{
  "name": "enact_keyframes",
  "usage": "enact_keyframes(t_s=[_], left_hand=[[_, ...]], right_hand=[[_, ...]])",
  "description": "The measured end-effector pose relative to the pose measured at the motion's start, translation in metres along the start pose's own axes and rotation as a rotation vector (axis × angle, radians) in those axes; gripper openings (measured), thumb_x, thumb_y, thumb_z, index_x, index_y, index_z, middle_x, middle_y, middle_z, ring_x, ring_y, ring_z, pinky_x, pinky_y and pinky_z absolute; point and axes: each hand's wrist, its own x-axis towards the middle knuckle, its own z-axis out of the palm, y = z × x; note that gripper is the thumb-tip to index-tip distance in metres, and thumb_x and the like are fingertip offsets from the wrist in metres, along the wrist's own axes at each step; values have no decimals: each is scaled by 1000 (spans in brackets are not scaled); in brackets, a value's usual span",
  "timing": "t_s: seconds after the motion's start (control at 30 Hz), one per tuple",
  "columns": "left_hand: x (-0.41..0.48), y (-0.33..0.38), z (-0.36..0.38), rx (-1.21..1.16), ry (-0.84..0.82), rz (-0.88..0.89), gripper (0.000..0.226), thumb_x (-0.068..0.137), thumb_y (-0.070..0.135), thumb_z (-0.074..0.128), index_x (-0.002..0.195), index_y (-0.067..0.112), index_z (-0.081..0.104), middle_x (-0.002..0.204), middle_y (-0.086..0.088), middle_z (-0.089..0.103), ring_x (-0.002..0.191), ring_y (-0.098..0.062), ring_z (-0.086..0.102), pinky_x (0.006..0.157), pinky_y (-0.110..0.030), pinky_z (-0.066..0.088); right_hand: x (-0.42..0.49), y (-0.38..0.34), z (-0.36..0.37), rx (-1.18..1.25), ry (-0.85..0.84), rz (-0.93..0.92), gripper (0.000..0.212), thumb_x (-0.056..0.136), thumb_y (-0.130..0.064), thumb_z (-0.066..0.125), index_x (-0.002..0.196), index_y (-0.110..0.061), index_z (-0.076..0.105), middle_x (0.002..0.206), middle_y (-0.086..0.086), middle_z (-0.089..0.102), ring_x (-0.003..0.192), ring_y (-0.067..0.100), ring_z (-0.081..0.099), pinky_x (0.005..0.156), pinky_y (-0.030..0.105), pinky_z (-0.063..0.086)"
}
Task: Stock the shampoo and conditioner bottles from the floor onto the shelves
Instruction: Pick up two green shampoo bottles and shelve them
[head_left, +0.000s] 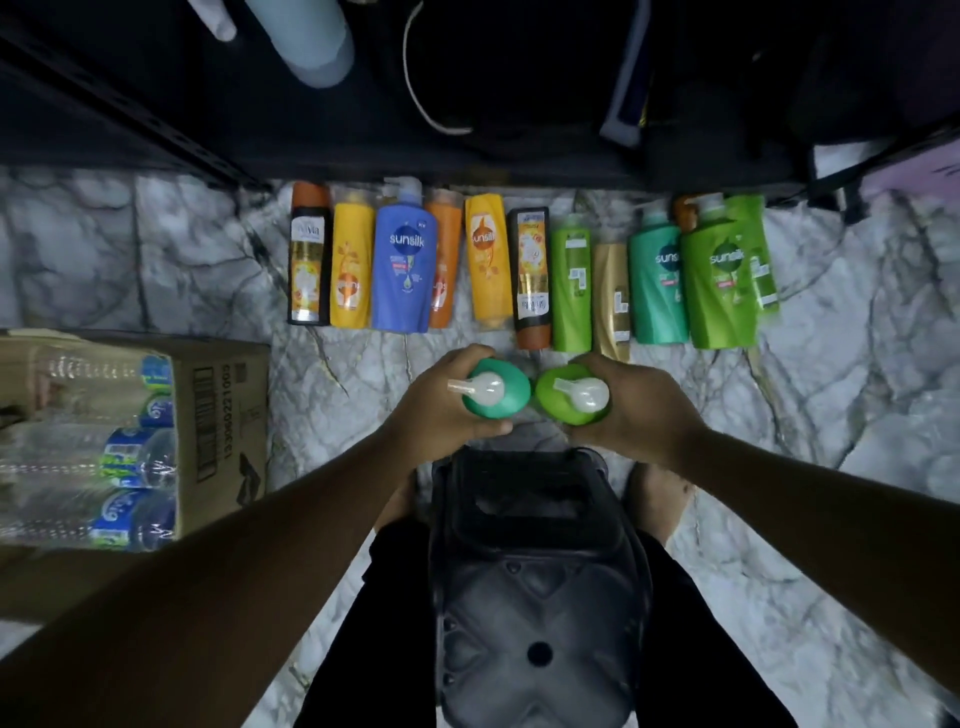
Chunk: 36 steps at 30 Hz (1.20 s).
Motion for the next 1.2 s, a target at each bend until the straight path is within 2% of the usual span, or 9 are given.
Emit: enact_keyframes(t_s=[0.1, 0.17, 0.27, 0.37, 0.53, 0.67, 0.93, 1.07, 1.2], left_hand=[[-49, 76, -27, -160, 74, -44, 71, 66, 26, 98, 127, 30, 60, 115, 14, 68, 107, 0, 64, 91, -18, 49], [-89, 133, -49, -246, 124, -26, 71, 68, 28, 97, 127, 33, 59, 115, 17, 70, 110, -1, 66, 95, -22, 51], [-161, 227, -85, -300, 170, 15, 74, 61, 41, 96, 122, 46, 54, 117, 22, 67, 111, -1, 65, 98, -32, 54], [-229, 316, -118, -326, 248, 56, 77, 52, 47, 95, 116, 57, 52, 117, 29, 64, 108, 4, 63, 96, -29, 54], [-314, 435, -150, -401, 406, 228, 81, 53, 42, 96, 124, 41, 58, 118, 11, 71, 112, -14, 68, 88, -33, 57], [-357, 521, -169, -500, 460, 398, 68, 59, 39, 92, 119, 47, 61, 117, 7, 73, 107, -14, 71, 82, -29, 58], [-404, 646, -215, -502, 521, 720, 69, 67, 37, 87, 129, 26, 59, 114, 2, 75, 105, -17, 73, 80, -27, 58], [-423, 700, -238, -479, 566, 888, 58, 69, 41, 84, 122, 35, 64, 111, 1, 77, 100, -16, 75, 76, -25, 59], [-441, 749, -267, -429, 657, 1021, 50, 66, 47, 89, 111, 47, 67, 103, 5, 77, 89, -12, 75, 62, -24, 56]], right_hand=[[-41, -40, -55, 72, 58, -3, 74, 59, -53, 90, 125, -40, 60, 104, -13, 74, 92, 8, 68, 77, 25, 53], [-73, -77, -101, 148, 105, 6, 76, 56, -52, 93, 124, -43, 61, 105, -15, 73, 94, 3, 67, 80, 20, 52], [-133, -144, -180, 365, 196, -17, 72, 57, -37, 98, 121, -39, 66, 109, -15, 73, 101, 2, 68, 86, 22, 54], [-199, -217, -254, 551, 345, -9, 69, 59, -27, 99, 120, -34, 66, 106, -13, 75, 101, 2, 68, 88, 16, 51], [-282, -304, -346, 747, 533, -127, 72, 59, -19, 99, 123, -22, 64, 115, 0, 73, 109, 19, 69, 94, 40, 55], [-322, -363, -395, 929, 719, -226, 68, 57, -13, 92, 117, -24, 63, 110, 3, 74, 102, 22, 71, 81, 28, 59], [-368, -451, -497, 1001, 957, -494, 61, 64, -21, 84, 121, -21, 63, 109, 1, 75, 99, 19, 73, 79, 31, 60], [-381, -488, -542, 1017, 1018, -632, 54, 69, -22, 82, 120, -24, 65, 109, 2, 75, 99, 20, 73, 84, 39, 59], [-390, -525, -585, 1004, 1062, -756, 48, 72, -30, 81, 118, -28, 65, 107, 1, 75, 98, 19, 73, 84, 43, 57]])
